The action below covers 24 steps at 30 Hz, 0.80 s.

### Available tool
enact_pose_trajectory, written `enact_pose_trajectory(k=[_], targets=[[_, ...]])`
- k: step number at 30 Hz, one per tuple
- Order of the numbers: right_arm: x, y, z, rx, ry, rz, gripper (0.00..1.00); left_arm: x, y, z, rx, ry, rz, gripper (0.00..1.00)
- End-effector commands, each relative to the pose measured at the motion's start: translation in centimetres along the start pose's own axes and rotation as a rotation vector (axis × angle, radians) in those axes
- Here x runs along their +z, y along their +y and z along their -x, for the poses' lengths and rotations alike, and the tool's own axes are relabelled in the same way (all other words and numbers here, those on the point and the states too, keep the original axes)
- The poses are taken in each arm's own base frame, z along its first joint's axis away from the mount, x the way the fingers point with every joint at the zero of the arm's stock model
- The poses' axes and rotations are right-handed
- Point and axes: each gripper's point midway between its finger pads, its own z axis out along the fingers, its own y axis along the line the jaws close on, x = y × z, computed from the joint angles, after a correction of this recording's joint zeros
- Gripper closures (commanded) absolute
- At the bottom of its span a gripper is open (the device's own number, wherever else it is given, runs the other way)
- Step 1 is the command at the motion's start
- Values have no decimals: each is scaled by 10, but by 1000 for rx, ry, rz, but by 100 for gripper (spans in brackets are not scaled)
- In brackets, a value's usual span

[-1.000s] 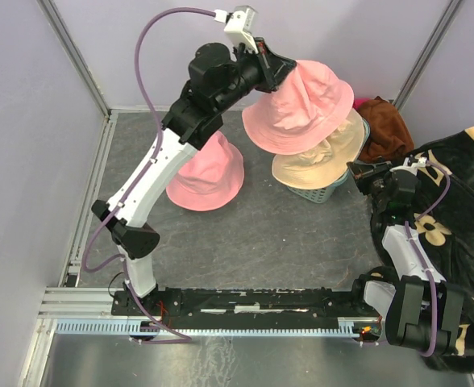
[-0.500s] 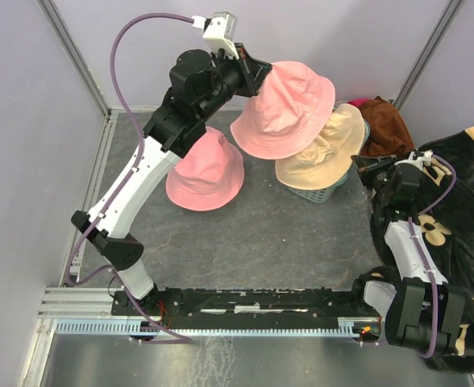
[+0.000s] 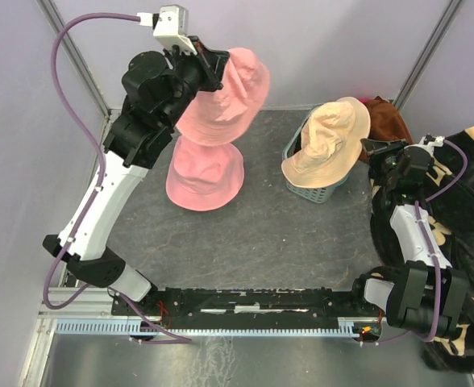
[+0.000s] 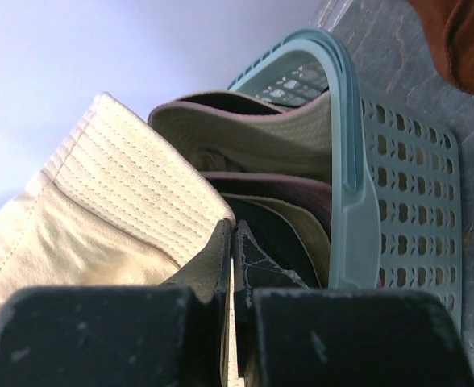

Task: Stack the hats
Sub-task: Place the hat in the bin.

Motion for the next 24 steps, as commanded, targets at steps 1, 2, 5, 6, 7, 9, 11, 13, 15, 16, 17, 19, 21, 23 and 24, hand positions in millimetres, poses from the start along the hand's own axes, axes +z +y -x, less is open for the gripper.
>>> enact_pose_trajectory(k=[1, 2, 5, 6, 7, 9, 11, 13, 15, 16, 17, 19, 21, 23, 24], targets=[[6, 24, 33, -2, -91, 40, 99, -23, 16, 30, 57, -66, 77, 97], [7, 23, 35, 0, -94, 35, 99, -25, 19, 29, 63, -63, 90, 97], [11, 18, 38, 5, -97, 20, 99, -32, 28, 23, 73, -47, 123, 97], [12, 16, 38, 5, -97, 15, 99, -35, 31, 20, 74, -42, 132, 97], [15, 13, 38, 7, -97, 7, 99, -36, 34, 15, 77, -31, 140, 97], [20, 10, 39, 9, -99, -3, 99, -39, 40, 5, 79, -17, 155, 97], [25, 9, 41, 12, -98, -6, 99, -43, 45, -3, 73, -10, 164, 97], [32, 10, 43, 14, -97, -10, 99, -45, 49, -9, 68, -1, 173, 97], [36, 14, 46, 12, -99, -5, 99, -46, 53, -16, 65, 10, 180, 97], [38, 17, 48, 11, -98, -2, 99, -47, 55, -18, 65, 16, 184, 97], [40, 19, 49, 10, -96, 0, 99, -48, 56, -21, 64, 19, 189, 97], [43, 23, 51, 10, -94, 6, 99, -48, 60, -24, 65, 18, 198, 97], [46, 27, 52, 8, -94, 13, 99, -48, 63, -23, 65, 15, 205, 97], [49, 33, 51, 4, -90, 23, 99, -48, 65, -20, 70, 10, 211, 97], [50, 37, 51, 0, -88, 29, 99, -48, 66, -18, 71, 7, 216, 97]])
